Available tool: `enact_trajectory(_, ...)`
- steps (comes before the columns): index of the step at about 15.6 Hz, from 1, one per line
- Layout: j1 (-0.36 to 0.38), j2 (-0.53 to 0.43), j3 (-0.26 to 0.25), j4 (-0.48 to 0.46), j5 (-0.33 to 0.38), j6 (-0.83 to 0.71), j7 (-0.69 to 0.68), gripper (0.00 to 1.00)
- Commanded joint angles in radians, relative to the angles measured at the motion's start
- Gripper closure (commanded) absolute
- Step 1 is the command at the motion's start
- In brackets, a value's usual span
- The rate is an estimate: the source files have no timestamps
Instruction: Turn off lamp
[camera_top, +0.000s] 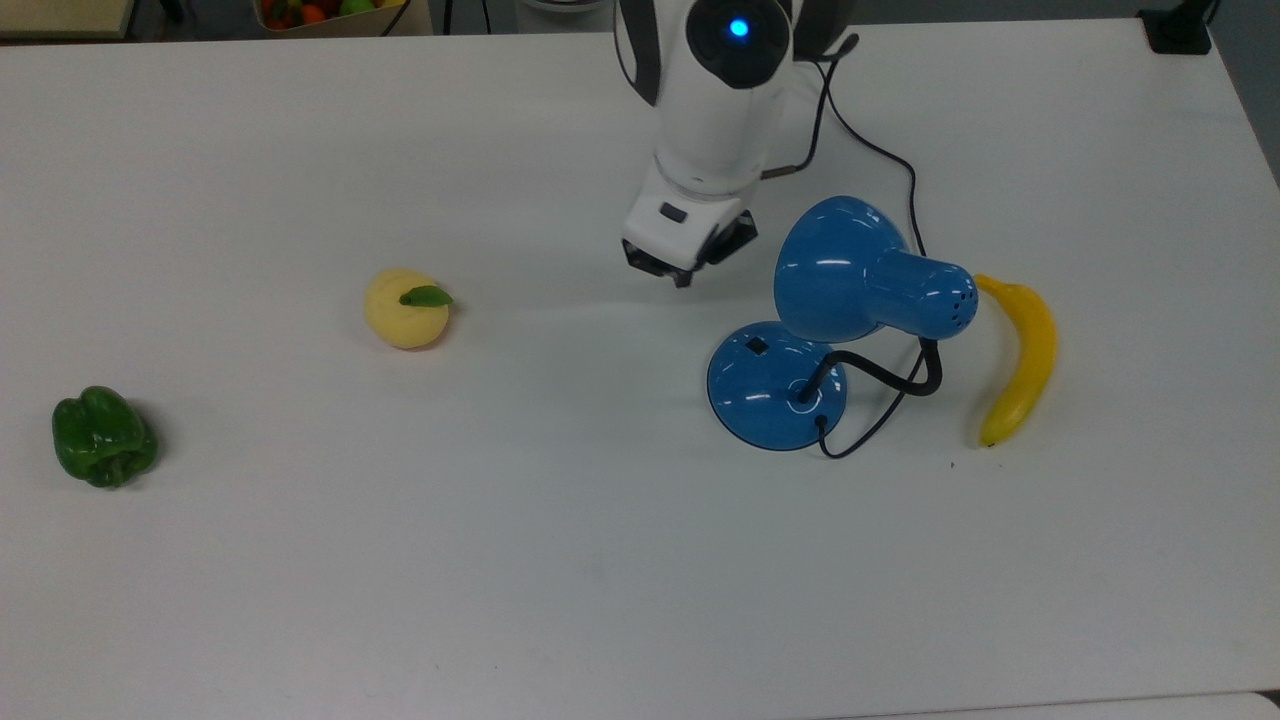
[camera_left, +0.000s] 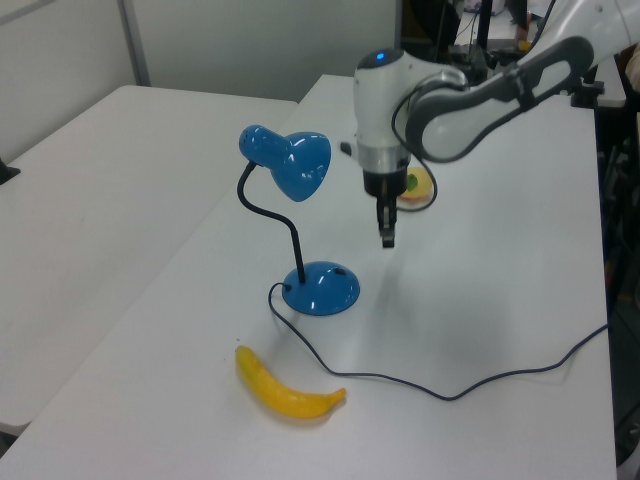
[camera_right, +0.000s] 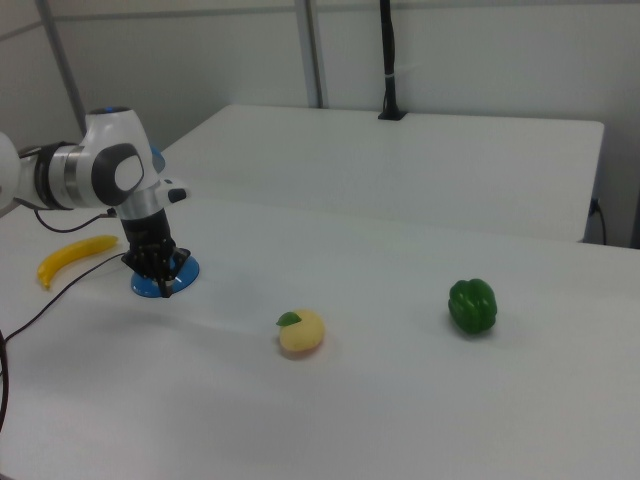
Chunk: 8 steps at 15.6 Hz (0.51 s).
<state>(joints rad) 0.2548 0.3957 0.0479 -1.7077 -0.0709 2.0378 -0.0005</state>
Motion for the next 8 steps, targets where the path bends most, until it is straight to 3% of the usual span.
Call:
enact_trajectory(1,-0.063,-0.093,-0.014,-0.010,-0.032,-0.125,0.030,1.00)
enact_trajectory(8,-0.118,-0.270,-0.097,0.020,-0.023,-0.310,0.031,1.00)
